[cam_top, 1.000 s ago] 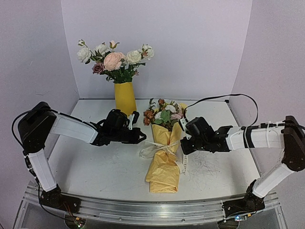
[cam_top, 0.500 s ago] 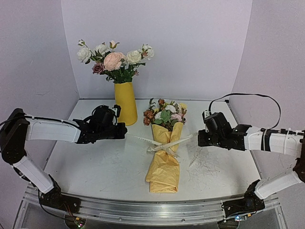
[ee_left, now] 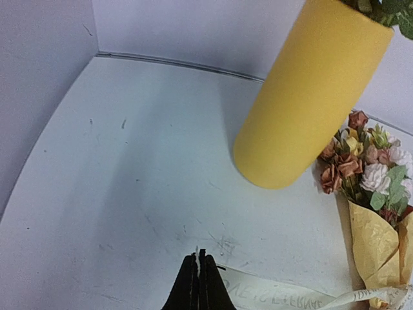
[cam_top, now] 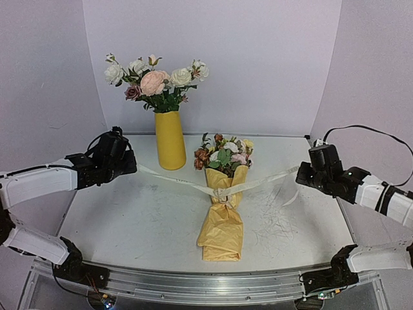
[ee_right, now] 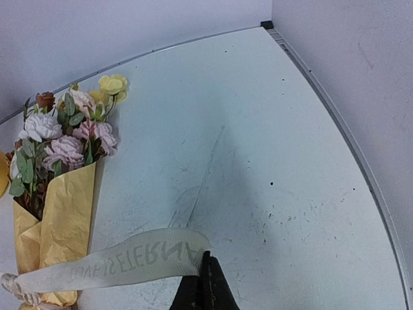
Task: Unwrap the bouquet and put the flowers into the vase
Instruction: Untie the ribbon from the wrapping paper.
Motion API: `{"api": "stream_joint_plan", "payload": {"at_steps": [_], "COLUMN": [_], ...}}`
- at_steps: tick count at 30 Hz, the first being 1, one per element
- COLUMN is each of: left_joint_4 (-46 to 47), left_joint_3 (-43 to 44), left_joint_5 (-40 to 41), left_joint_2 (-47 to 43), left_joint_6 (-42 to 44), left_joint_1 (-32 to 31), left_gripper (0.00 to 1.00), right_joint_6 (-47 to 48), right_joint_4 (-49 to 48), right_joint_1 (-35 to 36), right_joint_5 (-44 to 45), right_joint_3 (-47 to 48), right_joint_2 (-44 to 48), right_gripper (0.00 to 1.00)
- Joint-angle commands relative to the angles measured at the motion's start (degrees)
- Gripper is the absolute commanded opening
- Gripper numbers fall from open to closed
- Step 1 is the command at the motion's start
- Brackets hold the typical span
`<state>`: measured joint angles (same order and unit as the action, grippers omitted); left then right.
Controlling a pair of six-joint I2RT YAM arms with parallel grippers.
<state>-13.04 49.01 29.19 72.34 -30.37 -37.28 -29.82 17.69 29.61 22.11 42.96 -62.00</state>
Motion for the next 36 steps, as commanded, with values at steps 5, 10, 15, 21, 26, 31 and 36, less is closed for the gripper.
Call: {"api": "stream_joint_plan", "payload": {"at_steps": [5, 10, 15, 21, 26, 31, 36], "left_joint_4": [-6.0, -6.8, -6.9, -8.3, -2.9, 7.4, 14.1], "left_joint_3": [-1.6, -2.5, -2.8, -3.0, -0.9, -1.3, -0.1], "left_joint_5": [17.8, 23.5, 24.4, 29.0, 3.0, -26.2, -35.1], "left_joint_2": [-9.5, -15.1, -16.2, -17.8, -14.4, -7.6, -0.5], "left_joint_6": [-3.3, -3.7, -3.6, -3.8, 6.8, 12.5, 14.8], "left_joint_1": [0.6, 0.6, 0.6, 0.6, 0.6, 0.2, -5.9], "left_gripper": [0.0, 0.0, 0.0, 0.22, 0.85, 0.81, 0.73], "right_joint_6": [-4.5, -5.5, -5.6, -6.2, 6.0, 14.5, 14.6], "right_joint_4": [4.7, 5.8, 5.9, 7.2, 1.7, -6.7, -8.3], "right_joint_1": [-2.9, -3.5, -3.5, -3.4, -3.5, -3.4, 2.7], "right_joint_5": [8.4, 10.3, 10.5, 10.9, -9.7, -38.7, -38.3], "right_joint_3": [0.5, 0.5, 0.5, 1.0, 2.1, 1.7, 3.6], "right_joint_2": [5.9, 8.5, 9.7, 11.6, 11.7, 7.2, -0.7], "right_gripper": [0.0, 0.0, 0.0, 0.2, 0.77, 0.53, 0.57]}}
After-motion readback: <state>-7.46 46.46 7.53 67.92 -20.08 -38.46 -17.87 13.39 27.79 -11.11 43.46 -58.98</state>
